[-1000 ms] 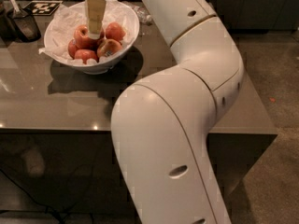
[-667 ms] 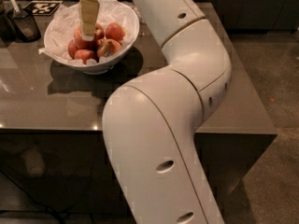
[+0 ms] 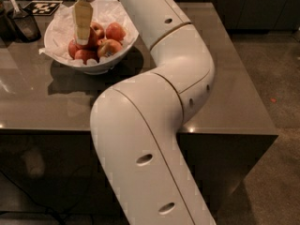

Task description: Pick apple from white bowl

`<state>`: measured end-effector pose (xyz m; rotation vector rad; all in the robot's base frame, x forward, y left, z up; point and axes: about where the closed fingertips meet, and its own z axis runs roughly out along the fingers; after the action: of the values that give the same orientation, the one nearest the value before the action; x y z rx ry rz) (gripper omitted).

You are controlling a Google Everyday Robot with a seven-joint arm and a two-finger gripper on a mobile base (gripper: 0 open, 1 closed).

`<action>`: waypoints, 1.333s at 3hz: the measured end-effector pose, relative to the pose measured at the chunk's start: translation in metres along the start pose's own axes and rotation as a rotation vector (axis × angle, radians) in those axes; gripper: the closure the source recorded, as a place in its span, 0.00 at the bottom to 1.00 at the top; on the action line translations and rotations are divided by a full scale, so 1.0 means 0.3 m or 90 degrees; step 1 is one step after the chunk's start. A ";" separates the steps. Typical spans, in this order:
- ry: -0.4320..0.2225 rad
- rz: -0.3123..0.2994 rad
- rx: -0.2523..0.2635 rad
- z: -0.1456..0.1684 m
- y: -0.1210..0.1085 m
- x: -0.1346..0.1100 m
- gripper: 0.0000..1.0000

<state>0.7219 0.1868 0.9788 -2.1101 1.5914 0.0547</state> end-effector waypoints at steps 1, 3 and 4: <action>-0.005 0.004 -0.011 0.048 -0.004 0.002 0.00; -0.012 0.036 -0.034 0.125 0.000 0.061 0.01; -0.009 0.050 -0.036 0.136 0.000 0.097 0.11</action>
Offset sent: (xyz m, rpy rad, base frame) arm 0.0163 -0.0153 -0.0258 -0.0606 0.1561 -0.0008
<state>0.7416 0.1774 0.9338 -2.0840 1.6828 0.1438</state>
